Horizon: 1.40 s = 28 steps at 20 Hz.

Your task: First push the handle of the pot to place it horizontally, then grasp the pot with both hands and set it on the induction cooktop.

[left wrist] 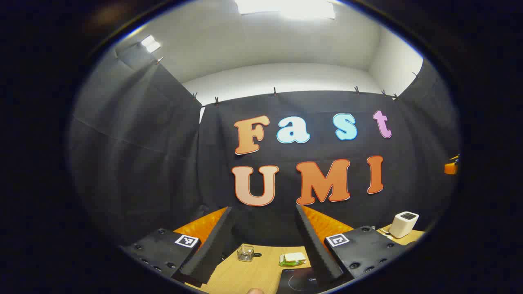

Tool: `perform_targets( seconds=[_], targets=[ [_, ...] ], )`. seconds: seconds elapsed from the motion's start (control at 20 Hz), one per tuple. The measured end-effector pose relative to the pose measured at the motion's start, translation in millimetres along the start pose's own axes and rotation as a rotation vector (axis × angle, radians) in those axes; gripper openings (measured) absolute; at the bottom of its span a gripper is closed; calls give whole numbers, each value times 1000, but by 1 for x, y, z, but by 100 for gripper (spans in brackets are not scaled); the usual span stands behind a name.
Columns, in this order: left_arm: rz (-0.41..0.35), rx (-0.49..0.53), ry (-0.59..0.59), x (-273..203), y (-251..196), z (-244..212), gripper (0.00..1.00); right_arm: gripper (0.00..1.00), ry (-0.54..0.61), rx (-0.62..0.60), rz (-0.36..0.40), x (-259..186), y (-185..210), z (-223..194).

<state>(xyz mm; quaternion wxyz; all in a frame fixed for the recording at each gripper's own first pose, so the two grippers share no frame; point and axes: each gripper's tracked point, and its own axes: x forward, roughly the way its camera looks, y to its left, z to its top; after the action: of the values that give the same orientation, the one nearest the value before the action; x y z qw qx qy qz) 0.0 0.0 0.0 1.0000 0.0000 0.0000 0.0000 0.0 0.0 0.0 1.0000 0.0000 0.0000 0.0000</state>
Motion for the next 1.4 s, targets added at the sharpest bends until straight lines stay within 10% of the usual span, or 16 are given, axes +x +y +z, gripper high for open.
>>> perform_targets(
  seconds=[1.4],
  targets=[
    [20, -9, 14, 3, 0, -11, 98, 85, 57, 16, 47, 8, 10, -20]
  ],
)
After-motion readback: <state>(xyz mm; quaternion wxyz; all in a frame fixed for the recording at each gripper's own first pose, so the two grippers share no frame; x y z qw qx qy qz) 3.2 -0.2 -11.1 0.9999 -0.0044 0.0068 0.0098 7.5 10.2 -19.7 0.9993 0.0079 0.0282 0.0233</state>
